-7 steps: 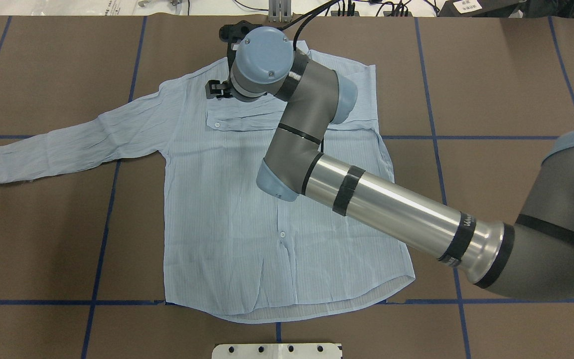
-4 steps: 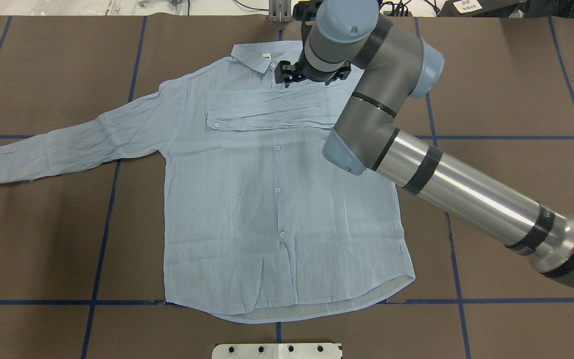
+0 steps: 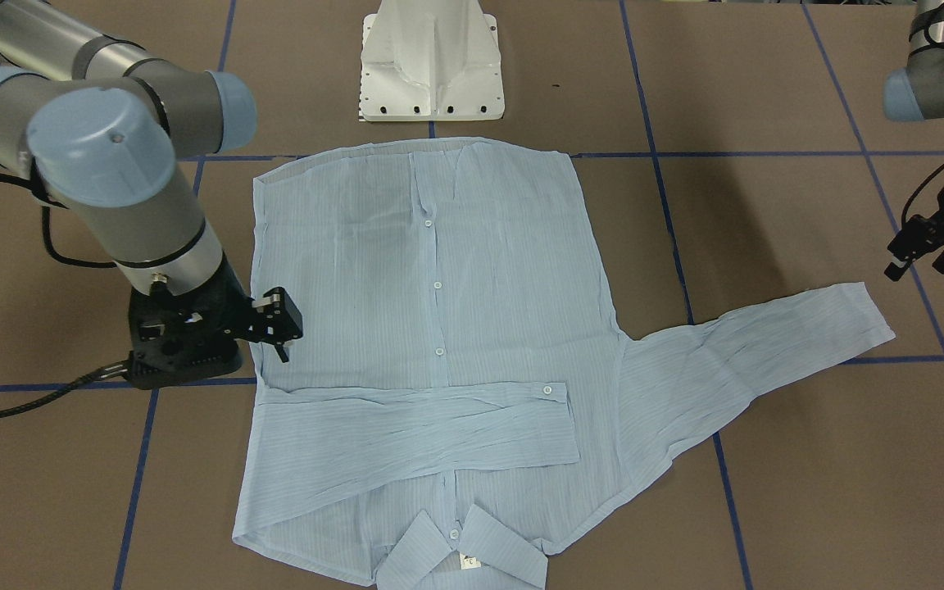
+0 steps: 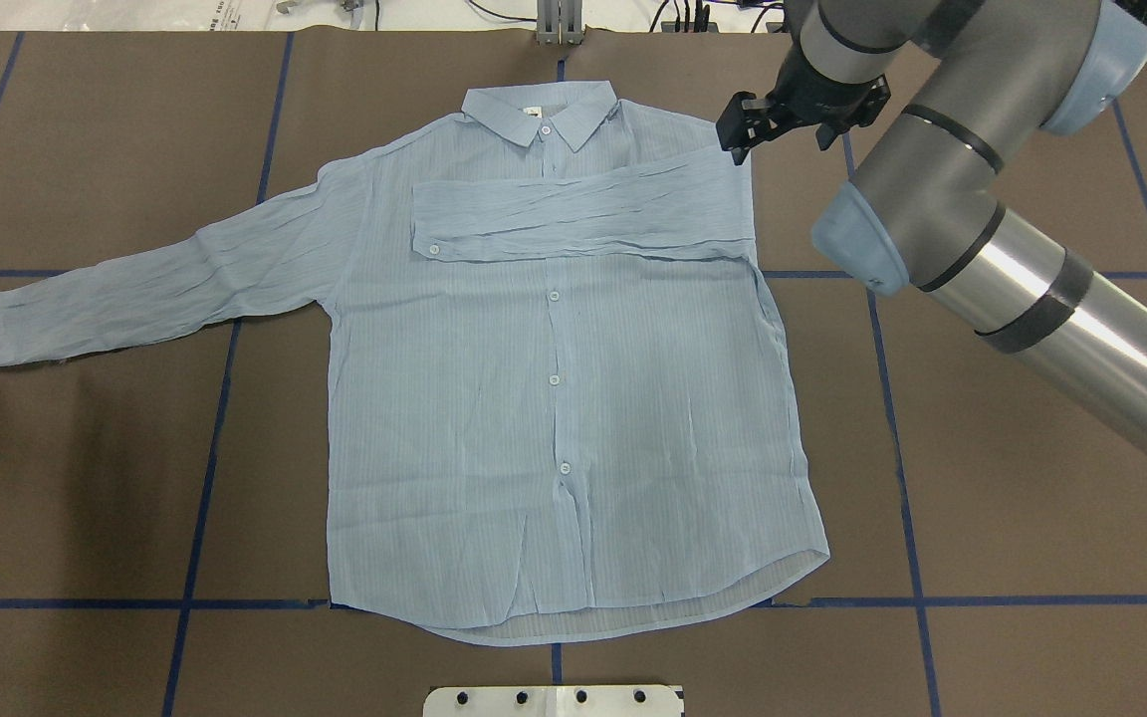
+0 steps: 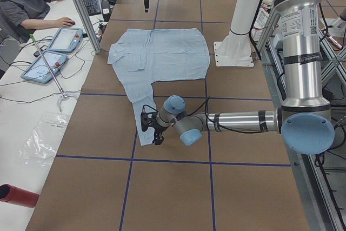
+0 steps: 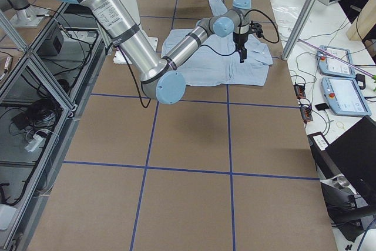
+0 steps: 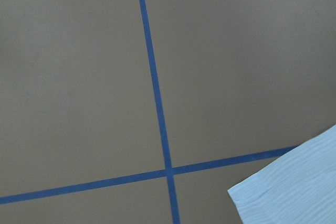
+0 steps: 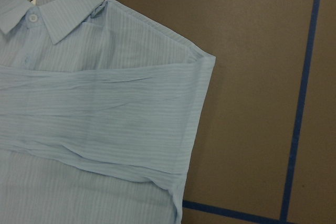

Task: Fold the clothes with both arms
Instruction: 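Release the sleeve and raise the right gripper away from the shirt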

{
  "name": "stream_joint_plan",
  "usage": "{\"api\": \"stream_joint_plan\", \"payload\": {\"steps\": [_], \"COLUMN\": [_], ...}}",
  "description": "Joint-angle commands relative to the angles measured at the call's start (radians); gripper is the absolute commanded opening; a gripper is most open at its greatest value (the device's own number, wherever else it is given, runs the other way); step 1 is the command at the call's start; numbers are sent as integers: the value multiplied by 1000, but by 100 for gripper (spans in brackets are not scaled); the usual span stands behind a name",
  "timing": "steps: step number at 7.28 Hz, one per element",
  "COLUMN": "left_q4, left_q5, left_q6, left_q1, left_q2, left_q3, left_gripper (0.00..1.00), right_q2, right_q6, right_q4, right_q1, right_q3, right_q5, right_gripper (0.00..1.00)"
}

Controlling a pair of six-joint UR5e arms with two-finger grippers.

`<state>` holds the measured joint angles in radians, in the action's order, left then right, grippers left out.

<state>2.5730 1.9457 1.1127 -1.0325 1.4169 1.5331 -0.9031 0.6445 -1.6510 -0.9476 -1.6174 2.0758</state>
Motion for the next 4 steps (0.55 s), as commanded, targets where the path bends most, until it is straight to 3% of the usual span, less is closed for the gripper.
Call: {"api": "stream_joint_plan", "payload": {"steps": [1,4], "left_q4": [6,4], "left_q5": [-89,-91], "left_q6": [47,41], "left_q1": [68,83], "left_q2": [7,11], "left_q3": [-43,-50], "left_gripper": [85,77], "right_q2": [-81,-91], "right_q6": [-42,-40], "right_q4": [-21,-18], "right_q1": [-20,-22], "right_q3": [-47,-59], "right_q5": [71,69], "right_gripper": [100,100]}}
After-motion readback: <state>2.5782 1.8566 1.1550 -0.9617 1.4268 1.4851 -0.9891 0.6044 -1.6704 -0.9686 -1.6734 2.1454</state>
